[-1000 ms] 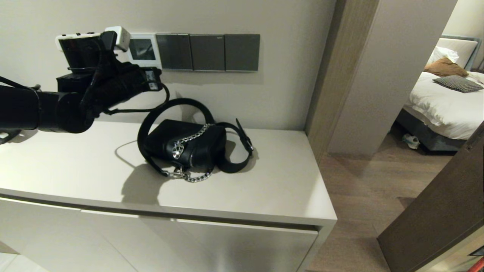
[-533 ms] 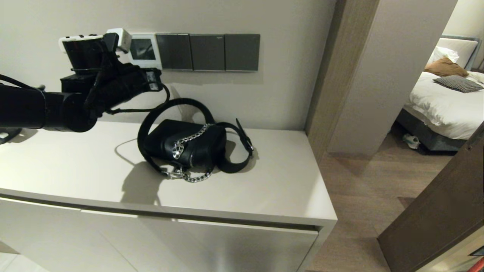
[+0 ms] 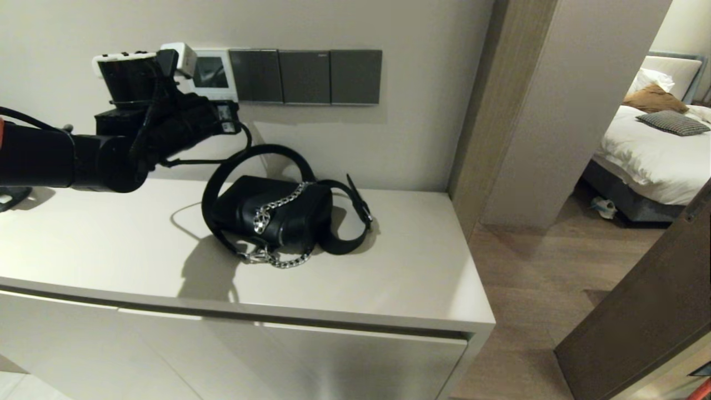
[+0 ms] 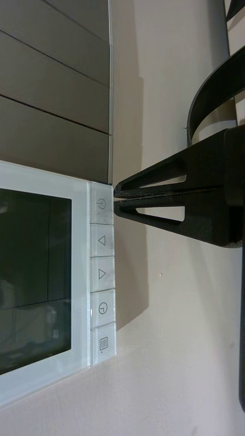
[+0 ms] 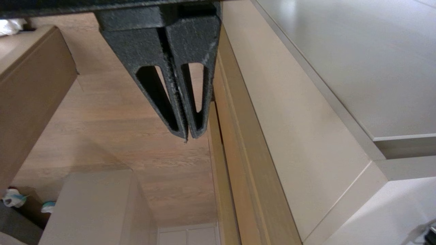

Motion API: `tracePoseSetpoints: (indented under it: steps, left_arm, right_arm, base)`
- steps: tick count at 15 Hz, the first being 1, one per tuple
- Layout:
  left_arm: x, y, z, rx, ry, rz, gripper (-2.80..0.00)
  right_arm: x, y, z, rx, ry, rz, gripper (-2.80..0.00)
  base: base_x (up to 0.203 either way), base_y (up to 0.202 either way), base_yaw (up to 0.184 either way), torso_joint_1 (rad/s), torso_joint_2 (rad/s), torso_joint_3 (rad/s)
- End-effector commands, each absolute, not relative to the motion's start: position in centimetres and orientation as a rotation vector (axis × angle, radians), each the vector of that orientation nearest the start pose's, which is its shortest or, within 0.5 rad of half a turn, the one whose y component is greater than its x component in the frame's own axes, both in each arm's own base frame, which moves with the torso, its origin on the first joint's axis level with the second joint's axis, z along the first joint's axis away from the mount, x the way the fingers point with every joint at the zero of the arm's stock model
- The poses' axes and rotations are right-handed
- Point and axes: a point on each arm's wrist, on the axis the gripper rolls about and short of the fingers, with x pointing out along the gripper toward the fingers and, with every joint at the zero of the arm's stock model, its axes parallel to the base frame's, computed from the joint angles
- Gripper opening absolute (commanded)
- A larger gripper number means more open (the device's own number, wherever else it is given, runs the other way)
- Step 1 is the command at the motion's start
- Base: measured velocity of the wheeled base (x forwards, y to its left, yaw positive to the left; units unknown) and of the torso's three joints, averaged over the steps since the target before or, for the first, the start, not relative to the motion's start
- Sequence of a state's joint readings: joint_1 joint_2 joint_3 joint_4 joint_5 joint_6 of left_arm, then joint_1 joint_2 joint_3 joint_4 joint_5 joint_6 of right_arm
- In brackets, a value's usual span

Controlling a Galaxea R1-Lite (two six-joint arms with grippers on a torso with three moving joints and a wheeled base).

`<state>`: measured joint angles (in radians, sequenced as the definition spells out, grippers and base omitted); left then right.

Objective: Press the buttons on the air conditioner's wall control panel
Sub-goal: Turn on the central air conditioner

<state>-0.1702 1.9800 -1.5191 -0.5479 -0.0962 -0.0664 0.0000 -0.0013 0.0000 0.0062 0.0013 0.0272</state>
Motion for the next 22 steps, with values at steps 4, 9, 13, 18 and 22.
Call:
tracePoseSetpoints:
  steps: [4, 9, 13, 18, 22]
  left_arm:
    - [39.9, -7.0, 28.0, -0.068, -0.117, -0.269, -2.80]
    - [39.8, -7.1, 26.8, -0.029, -0.087, -0.269, -2.80]
    - [39.1, -7.0, 27.1, -0.028, -0.089, -0.272, -2.80]
    - [39.5, -7.1, 27.3, -0.030, -0.115, -0.274, -2.80]
    - [40.1, -7.1, 26.9, -0.030, -0.107, -0.271, -2.80]
  right_arm:
    - [-2.3, 0.0, 7.4, 0.028, 0.008, 0.002, -2.80]
    - [-2.3, 0.0, 7.4, 0.028, 0.008, 0.001, -2.80]
    - [-2.3, 0.0, 7.4, 0.028, 0.008, 0.001, -2.80]
    - [-2.3, 0.0, 7.4, 0.028, 0.008, 0.001, -2.80]
    - [-2.3, 0.0, 7.4, 0.028, 0.008, 0.002, -2.80]
  base:
    - [0.000, 0.000, 0.000, 0.000, 0.00, 0.000]
    - [0.000, 0.000, 0.000, 0.000, 0.00, 0.000]
    - [0.000, 0.000, 0.000, 0.000, 0.00, 0.000]
    - [0.000, 0.000, 0.000, 0.000, 0.00, 0.000]
    - [0.000, 0.000, 0.000, 0.000, 0.00, 0.000]
